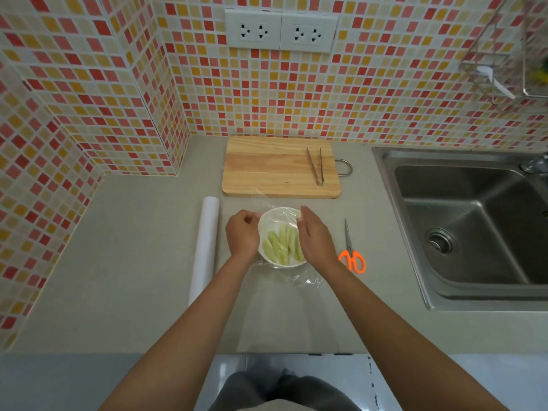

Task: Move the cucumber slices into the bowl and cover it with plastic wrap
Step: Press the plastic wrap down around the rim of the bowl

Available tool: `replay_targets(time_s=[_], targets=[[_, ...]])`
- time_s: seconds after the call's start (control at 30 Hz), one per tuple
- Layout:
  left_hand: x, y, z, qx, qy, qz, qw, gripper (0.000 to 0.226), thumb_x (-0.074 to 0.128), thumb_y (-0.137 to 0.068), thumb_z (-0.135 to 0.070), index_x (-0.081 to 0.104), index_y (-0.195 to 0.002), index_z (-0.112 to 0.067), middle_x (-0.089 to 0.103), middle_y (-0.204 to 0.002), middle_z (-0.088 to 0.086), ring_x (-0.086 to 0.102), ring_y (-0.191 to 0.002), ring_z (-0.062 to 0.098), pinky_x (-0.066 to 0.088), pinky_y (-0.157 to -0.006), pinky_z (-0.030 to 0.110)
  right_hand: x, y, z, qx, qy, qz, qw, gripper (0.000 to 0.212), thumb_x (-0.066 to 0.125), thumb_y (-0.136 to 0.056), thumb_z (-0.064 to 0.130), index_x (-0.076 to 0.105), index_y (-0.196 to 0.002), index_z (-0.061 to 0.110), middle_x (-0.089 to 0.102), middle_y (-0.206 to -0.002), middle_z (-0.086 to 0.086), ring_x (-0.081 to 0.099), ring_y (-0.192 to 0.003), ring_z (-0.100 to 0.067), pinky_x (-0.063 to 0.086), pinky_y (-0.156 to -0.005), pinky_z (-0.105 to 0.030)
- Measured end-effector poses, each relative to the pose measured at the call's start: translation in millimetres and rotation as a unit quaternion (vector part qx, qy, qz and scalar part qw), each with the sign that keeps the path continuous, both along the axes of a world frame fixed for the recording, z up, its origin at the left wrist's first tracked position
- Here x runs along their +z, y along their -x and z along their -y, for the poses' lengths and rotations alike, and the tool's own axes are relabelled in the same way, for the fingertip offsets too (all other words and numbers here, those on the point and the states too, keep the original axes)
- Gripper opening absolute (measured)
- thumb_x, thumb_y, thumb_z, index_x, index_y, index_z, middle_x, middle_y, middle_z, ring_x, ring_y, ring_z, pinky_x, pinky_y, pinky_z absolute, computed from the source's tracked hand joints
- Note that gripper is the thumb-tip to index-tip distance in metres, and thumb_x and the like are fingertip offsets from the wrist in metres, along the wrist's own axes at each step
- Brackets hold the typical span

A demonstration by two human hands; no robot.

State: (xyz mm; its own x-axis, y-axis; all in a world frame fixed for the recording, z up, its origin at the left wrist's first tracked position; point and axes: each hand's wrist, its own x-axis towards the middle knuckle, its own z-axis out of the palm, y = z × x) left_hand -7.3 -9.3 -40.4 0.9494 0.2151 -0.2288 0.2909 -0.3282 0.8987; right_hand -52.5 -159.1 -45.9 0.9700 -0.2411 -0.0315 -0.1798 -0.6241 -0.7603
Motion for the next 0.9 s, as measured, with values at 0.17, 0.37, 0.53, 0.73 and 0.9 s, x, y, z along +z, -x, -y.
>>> replay_targets(time_s=[0.17, 0.37, 0.53, 0.73, 0.9], targets=[[-10.4, 8.6, 0.0, 0.017, -0.020, 0.016, 1.000, 0.024, 0.045, -0.100, -0.022, 0.053, -0.082, -0.008, 0.059, -0.081, 0.004, 0.054, -0.076, 0.021, 0.039, -0.067, 0.031, -10.8, 0.5, -5.5, -0.013, 0.000, -0.013, 1.000, 0.050, 0.029, -0.103, 0.029, 0.028, -0.148, 0.007, 0.030, -0.155, -0.008, 0.025, -0.144, -0.018, 0.018, -0.117, -0.028], [-24.4, 18.8, -2.0, 0.010, -0.046, 0.040, 0.998, 0.026, 0.039, -0.102, -0.025, 0.054, -0.088, -0.009, 0.059, -0.077, -0.001, 0.053, -0.072, 0.020, 0.035, -0.062, 0.030, -12.7, 5.1, -8.8, -0.070, -0.051, 0.001, 0.996, 0.043, 0.031, -0.102, 0.030, 0.047, -0.137, 0.010, 0.053, -0.135, -0.007, 0.046, -0.127, -0.019, 0.031, -0.099, -0.020], [-22.3, 14.5, -4.8, 0.005, -0.080, 0.065, 0.995, 0.027, 0.043, -0.101, -0.028, 0.052, -0.083, -0.010, 0.059, -0.074, 0.000, 0.054, -0.069, 0.021, 0.038, -0.062, 0.031, -8.9, -4.7, -7.1, -0.089, 0.014, 0.014, 0.996, 0.030, 0.031, -0.101, 0.028, 0.051, -0.080, 0.018, 0.062, -0.092, -0.006, 0.057, -0.088, -0.022, 0.037, -0.071, -0.028], [-19.8, 10.0, -9.2, 0.007, -0.091, 0.091, 0.992, 0.029, 0.042, -0.101, -0.028, 0.052, -0.083, -0.008, 0.055, -0.071, -0.003, 0.050, -0.065, 0.018, 0.034, -0.058, 0.031, -13.1, 2.9, -9.1, -0.082, 0.015, 0.044, 0.996, 0.038, 0.027, -0.102, 0.031, 0.060, -0.111, 0.013, 0.066, -0.105, -0.002, 0.060, -0.097, -0.018, 0.046, -0.079, -0.032], [-26.1, 12.5, -17.5, -0.027, -0.055, 0.104, 0.993, 0.028, 0.044, -0.101, -0.025, 0.052, -0.083, -0.004, 0.053, -0.068, -0.002, 0.047, -0.061, 0.015, 0.035, -0.055, 0.029, -12.7, 5.6, -10.0, -0.089, 0.001, 0.045, 0.995, 0.038, 0.028, -0.103, 0.031, 0.060, -0.113, 0.014, 0.067, -0.114, -0.006, 0.056, -0.119, -0.025, 0.047, -0.085, -0.037]])
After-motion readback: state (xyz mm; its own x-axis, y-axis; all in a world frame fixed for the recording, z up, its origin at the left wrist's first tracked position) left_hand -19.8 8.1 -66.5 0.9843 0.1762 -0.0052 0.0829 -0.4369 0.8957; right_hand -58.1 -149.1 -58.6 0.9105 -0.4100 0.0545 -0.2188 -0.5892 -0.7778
